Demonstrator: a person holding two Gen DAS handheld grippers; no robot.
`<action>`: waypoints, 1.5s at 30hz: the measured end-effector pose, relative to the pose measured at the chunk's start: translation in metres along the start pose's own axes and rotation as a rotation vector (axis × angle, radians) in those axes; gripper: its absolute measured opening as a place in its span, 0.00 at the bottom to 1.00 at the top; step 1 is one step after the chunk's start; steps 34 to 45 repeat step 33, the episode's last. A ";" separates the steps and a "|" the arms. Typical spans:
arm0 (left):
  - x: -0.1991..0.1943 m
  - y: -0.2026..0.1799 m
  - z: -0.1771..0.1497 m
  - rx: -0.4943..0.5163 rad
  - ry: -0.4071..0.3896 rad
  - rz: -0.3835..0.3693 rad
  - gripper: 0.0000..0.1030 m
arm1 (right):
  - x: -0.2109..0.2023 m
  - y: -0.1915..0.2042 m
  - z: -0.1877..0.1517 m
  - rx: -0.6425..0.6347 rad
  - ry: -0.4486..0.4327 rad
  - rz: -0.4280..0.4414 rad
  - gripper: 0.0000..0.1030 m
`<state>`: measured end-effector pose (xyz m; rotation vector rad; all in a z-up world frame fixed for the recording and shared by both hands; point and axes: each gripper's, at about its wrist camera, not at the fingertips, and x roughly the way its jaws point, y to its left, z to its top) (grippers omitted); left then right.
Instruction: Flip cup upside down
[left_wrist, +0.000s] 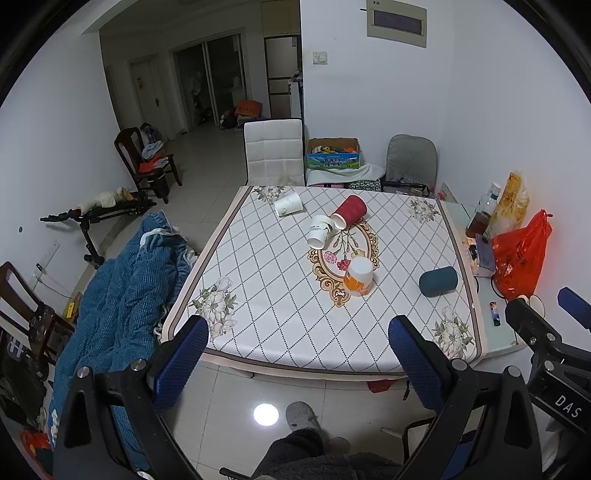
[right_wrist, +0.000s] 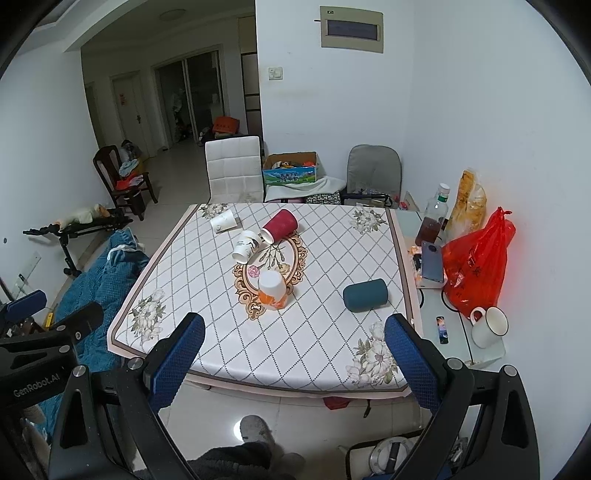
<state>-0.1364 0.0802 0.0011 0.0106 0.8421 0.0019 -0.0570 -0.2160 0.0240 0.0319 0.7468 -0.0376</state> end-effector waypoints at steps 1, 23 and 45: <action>0.001 0.000 0.000 0.000 0.000 -0.001 0.97 | -0.001 0.001 -0.001 -0.001 -0.001 0.000 0.97; 0.000 0.003 0.000 -0.002 0.000 0.001 0.97 | -0.015 0.010 -0.010 -0.002 -0.002 0.011 0.97; -0.003 0.003 0.000 -0.008 -0.007 0.005 0.97 | -0.016 0.010 -0.012 -0.003 -0.002 0.013 0.97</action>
